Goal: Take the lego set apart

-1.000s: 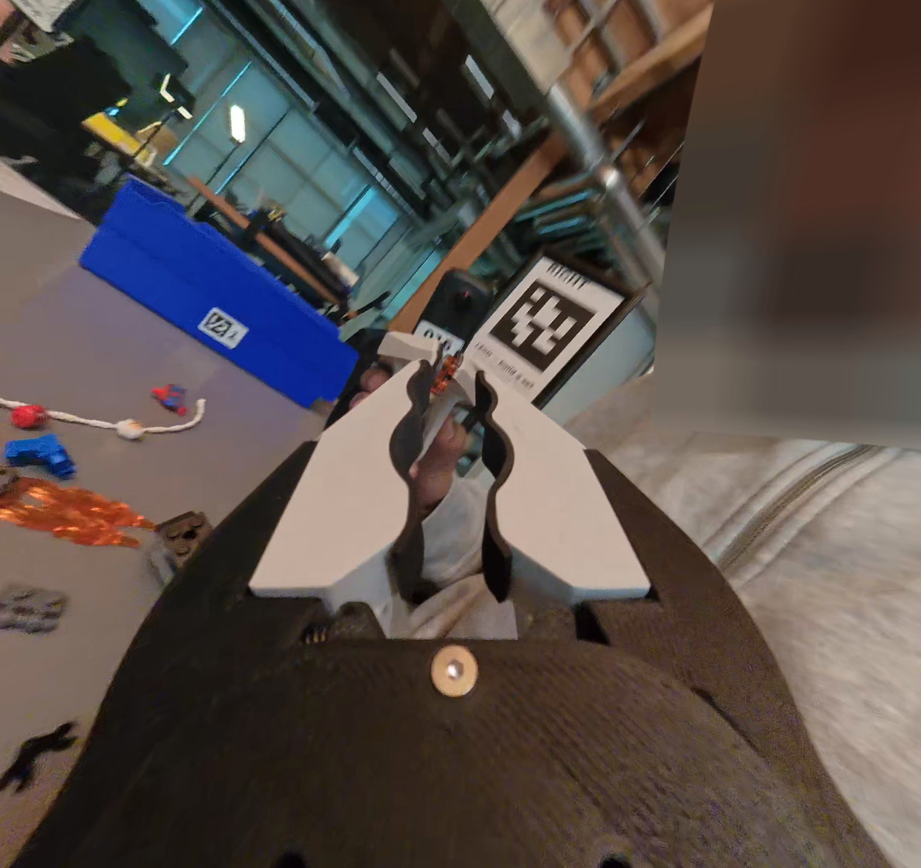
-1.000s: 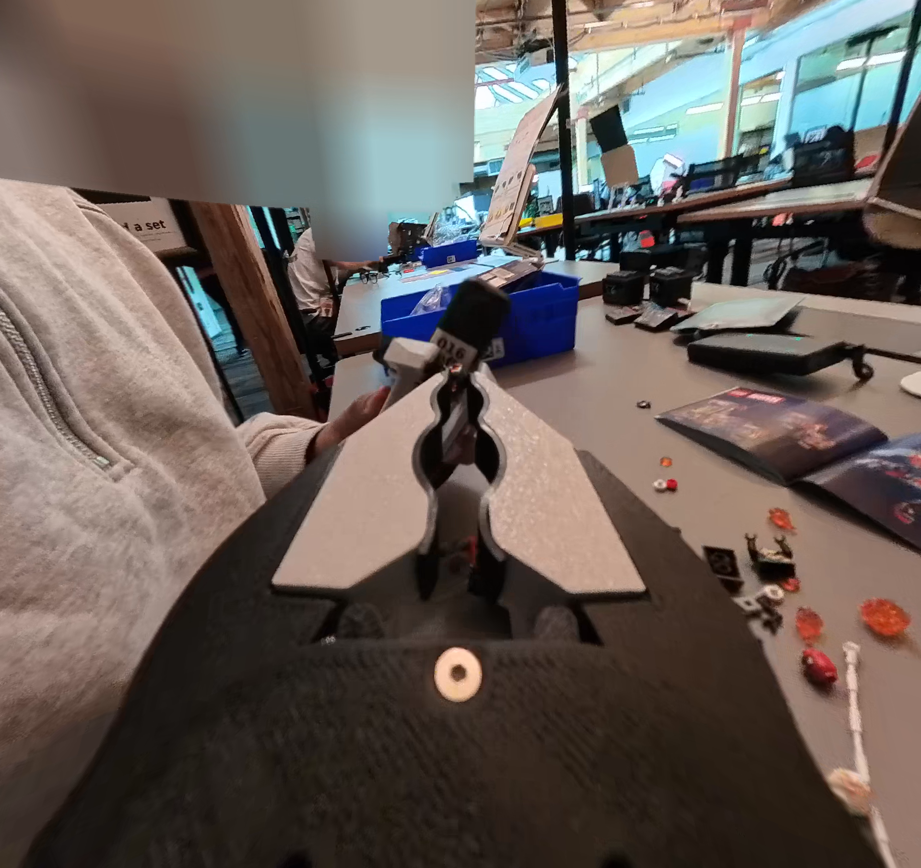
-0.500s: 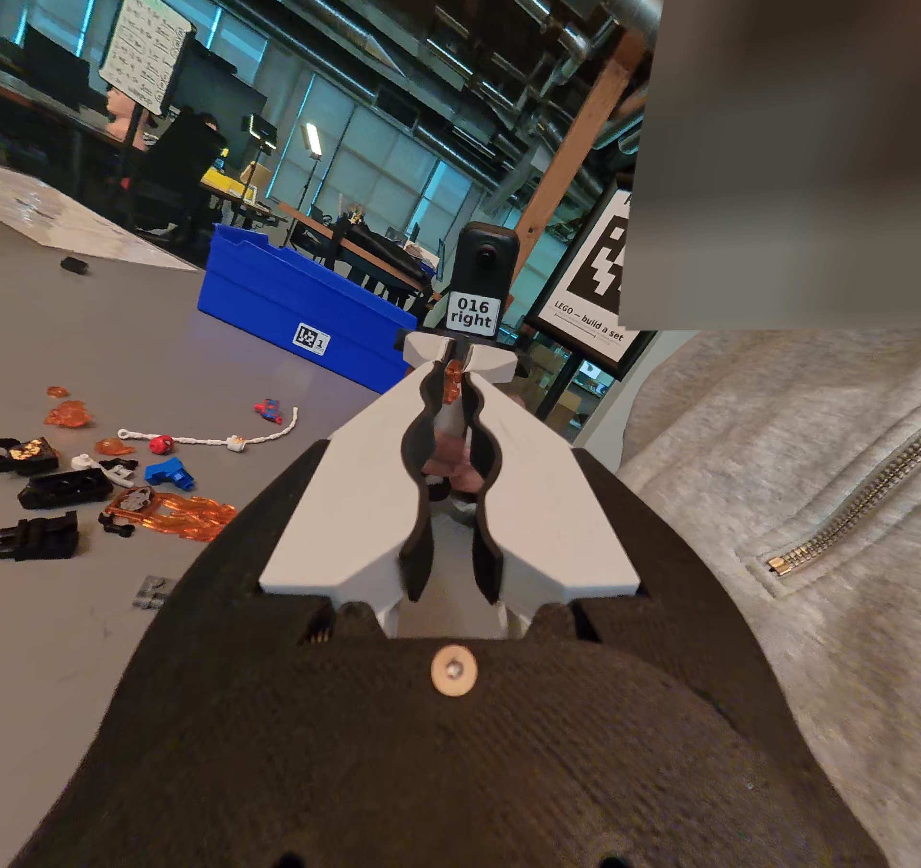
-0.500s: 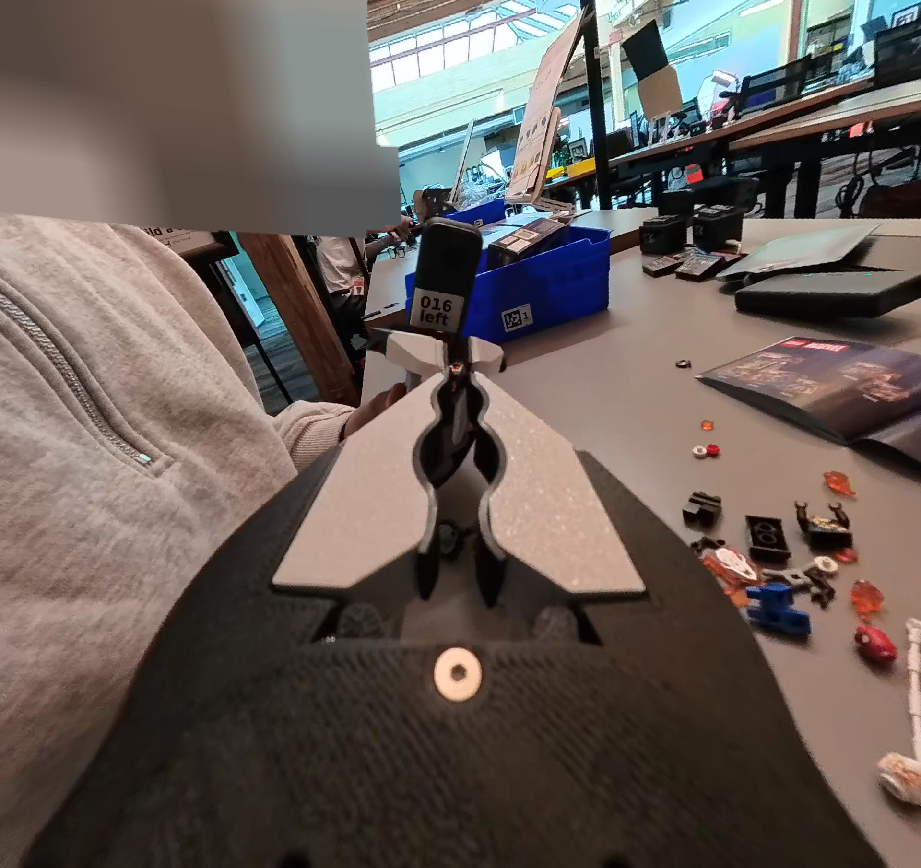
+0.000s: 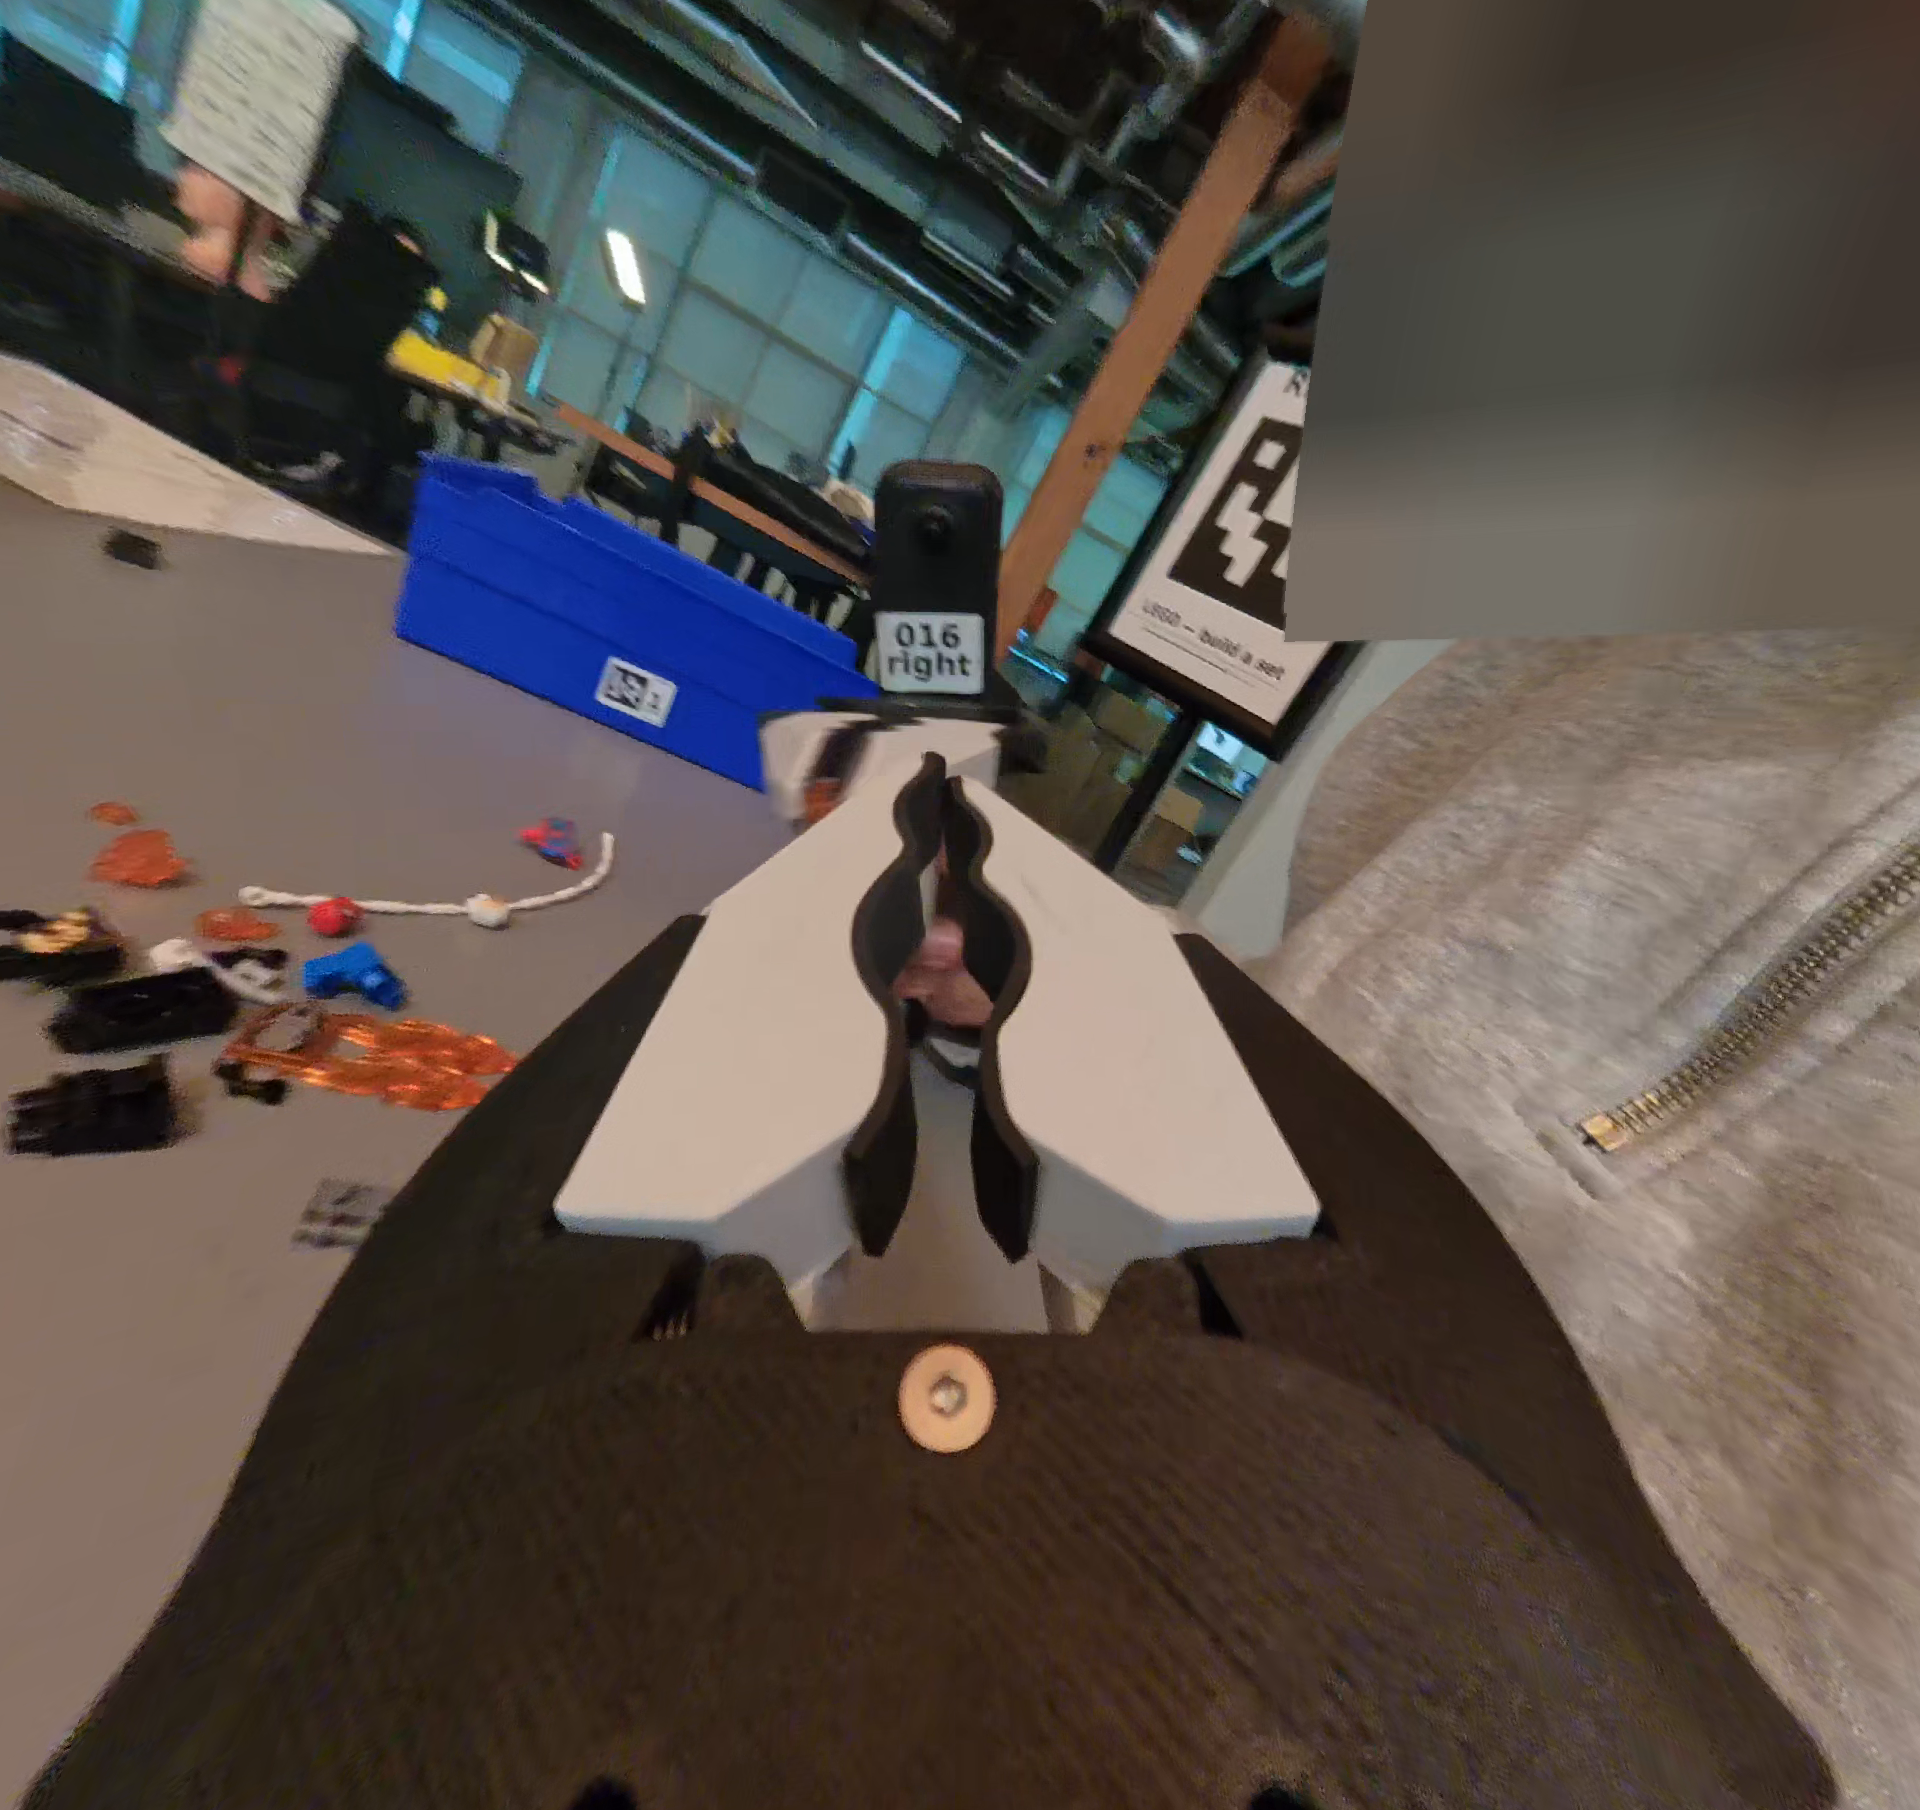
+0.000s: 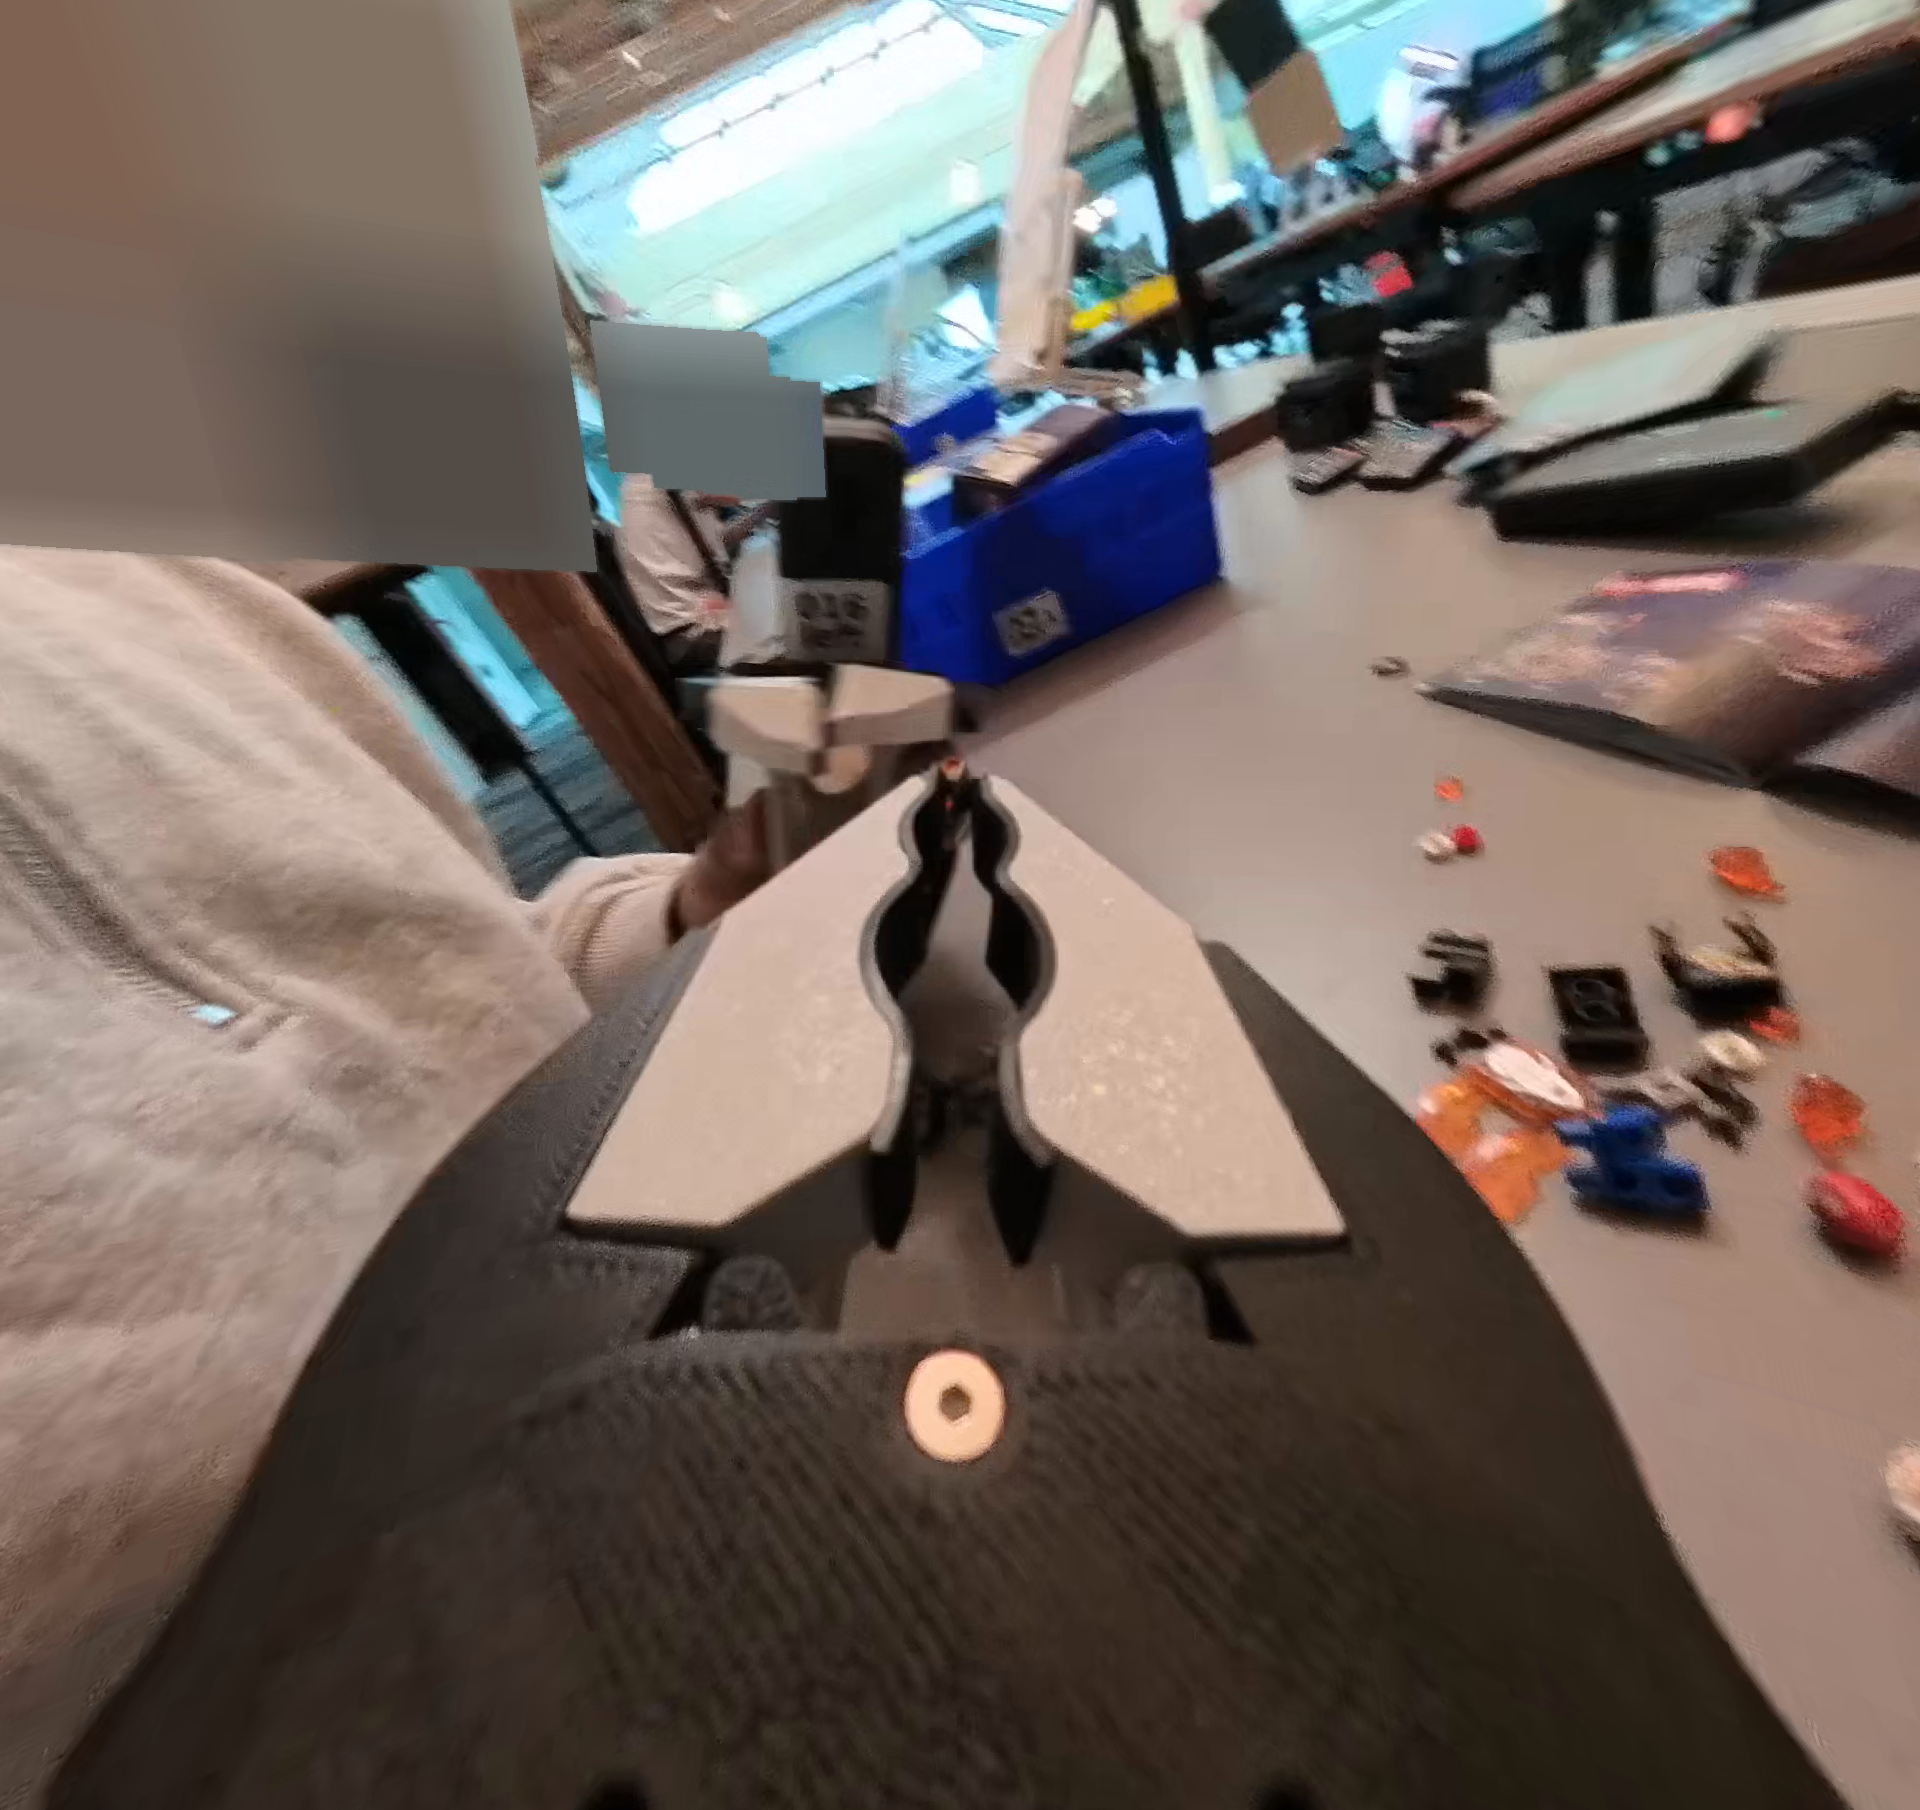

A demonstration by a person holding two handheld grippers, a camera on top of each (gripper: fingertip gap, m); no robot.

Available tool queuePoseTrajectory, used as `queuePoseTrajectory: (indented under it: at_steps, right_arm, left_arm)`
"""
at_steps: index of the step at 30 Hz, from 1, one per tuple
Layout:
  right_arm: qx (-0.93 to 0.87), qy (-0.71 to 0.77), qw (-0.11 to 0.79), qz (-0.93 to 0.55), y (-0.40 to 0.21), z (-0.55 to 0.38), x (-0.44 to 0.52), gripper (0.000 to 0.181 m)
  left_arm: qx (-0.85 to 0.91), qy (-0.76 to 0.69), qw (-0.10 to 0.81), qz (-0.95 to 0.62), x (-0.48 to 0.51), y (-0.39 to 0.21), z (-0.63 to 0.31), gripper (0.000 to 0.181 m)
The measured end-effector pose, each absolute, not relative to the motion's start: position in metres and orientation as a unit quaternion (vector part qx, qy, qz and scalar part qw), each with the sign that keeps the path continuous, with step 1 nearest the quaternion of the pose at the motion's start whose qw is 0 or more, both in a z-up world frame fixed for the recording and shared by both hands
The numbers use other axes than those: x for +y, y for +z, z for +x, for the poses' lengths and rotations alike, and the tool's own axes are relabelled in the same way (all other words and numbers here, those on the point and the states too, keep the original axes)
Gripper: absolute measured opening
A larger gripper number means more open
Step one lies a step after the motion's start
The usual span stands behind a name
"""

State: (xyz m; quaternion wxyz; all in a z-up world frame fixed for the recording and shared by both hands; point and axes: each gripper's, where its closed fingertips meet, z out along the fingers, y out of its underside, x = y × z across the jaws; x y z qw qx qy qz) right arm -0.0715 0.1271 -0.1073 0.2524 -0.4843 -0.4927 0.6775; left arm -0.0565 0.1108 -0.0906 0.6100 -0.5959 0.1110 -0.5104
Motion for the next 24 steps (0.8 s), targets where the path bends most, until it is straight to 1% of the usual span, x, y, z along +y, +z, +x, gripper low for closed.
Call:
queuePoseTrajectory:
  at_steps: [3,9,13,19,24]
  right_arm:
    - [-0.487,0.68,0.248,-0.488,-0.109,-0.072,0.128,0.002]
    - [-0.489,0.682,0.251,-0.483,-0.107,-0.07,0.129,0.002]
    - [-0.491,0.694,0.245,-0.466,-0.102,-0.069,0.124,0.002]
    - [-0.486,0.699,0.244,-0.464,-0.101,-0.071,0.122,0.002]
    - [-0.485,0.688,0.251,-0.477,-0.104,-0.073,0.124,0.002]
  left_arm:
    - [0.124,-0.46,0.603,-0.64,0.119,-0.107,-0.047,0.0]
    - [0.08,-0.492,0.624,-0.603,0.117,-0.094,-0.07,0.0]
    - [0.079,-0.482,0.619,-0.615,0.121,-0.098,-0.067,0.005]
    - [0.077,-0.486,0.618,-0.614,0.12,-0.097,-0.066,0.003]
    - [0.079,-0.454,0.624,-0.632,0.122,-0.101,-0.067,0.003]
